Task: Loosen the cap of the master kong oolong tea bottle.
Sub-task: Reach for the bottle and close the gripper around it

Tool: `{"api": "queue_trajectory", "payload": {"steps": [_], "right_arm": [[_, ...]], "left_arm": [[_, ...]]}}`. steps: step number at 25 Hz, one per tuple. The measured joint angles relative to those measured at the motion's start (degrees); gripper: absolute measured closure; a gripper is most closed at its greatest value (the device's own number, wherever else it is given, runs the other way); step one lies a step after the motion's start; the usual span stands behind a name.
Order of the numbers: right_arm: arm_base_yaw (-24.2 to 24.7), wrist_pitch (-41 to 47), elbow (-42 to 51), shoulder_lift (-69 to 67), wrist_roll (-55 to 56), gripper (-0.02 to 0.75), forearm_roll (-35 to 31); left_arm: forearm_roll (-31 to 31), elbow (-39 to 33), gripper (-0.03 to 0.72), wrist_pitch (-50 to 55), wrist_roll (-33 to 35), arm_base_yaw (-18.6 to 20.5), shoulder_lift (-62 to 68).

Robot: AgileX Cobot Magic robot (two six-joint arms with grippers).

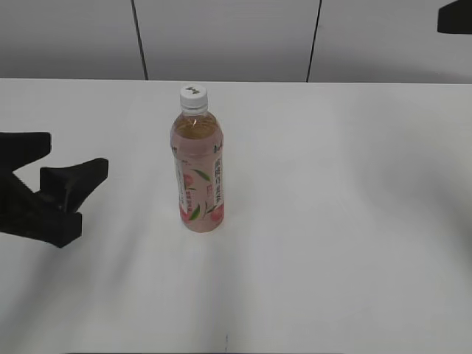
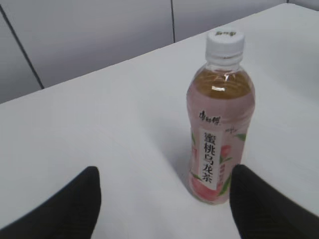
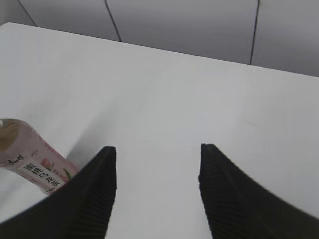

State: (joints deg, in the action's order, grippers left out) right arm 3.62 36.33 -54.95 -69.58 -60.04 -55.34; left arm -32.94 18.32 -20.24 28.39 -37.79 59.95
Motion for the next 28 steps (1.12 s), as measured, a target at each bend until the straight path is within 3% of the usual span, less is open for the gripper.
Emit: {"api": "queue_trajectory", "payload": {"steps": [2,6,11,18,23,28], "right_arm": [[0.0,1.7,-1.3,-1.8,-2.9,0.333,-3.1],[0.0,4.6,-3.5,-4.4,-4.8,0.333,-6.3],[0.0,5.6,-6.1,-4.8,-7.8,0.334,-6.5],[0.0,7.9,-10.8,-5.4,-10.6,0.334,-6.7],[-1.4,10.8,-14.3,-7.8,-9.5,0.265,-6.3],[-6.7,11.3,-17.2,-9.8,-5.7,0.222,-0.4]], "left_arm": [[3.3,-2.8,0.196,-4.9,-6.3,-1.0,0.0],[19.2,-7.2,0.196,-13.7,-22.1,-1.5,1.9],[32.6,-8.2,0.196,-25.5,-30.4,-1.6,10.7],[34.4,-8.1,0.167,-45.4,-32.5,-1.6,33.7],[34.1,-5.4,0.103,-47.4,-32.7,-1.6,48.1],[34.3,-2.4,0.098,-48.2,-33.5,-1.6,49.5]]}}
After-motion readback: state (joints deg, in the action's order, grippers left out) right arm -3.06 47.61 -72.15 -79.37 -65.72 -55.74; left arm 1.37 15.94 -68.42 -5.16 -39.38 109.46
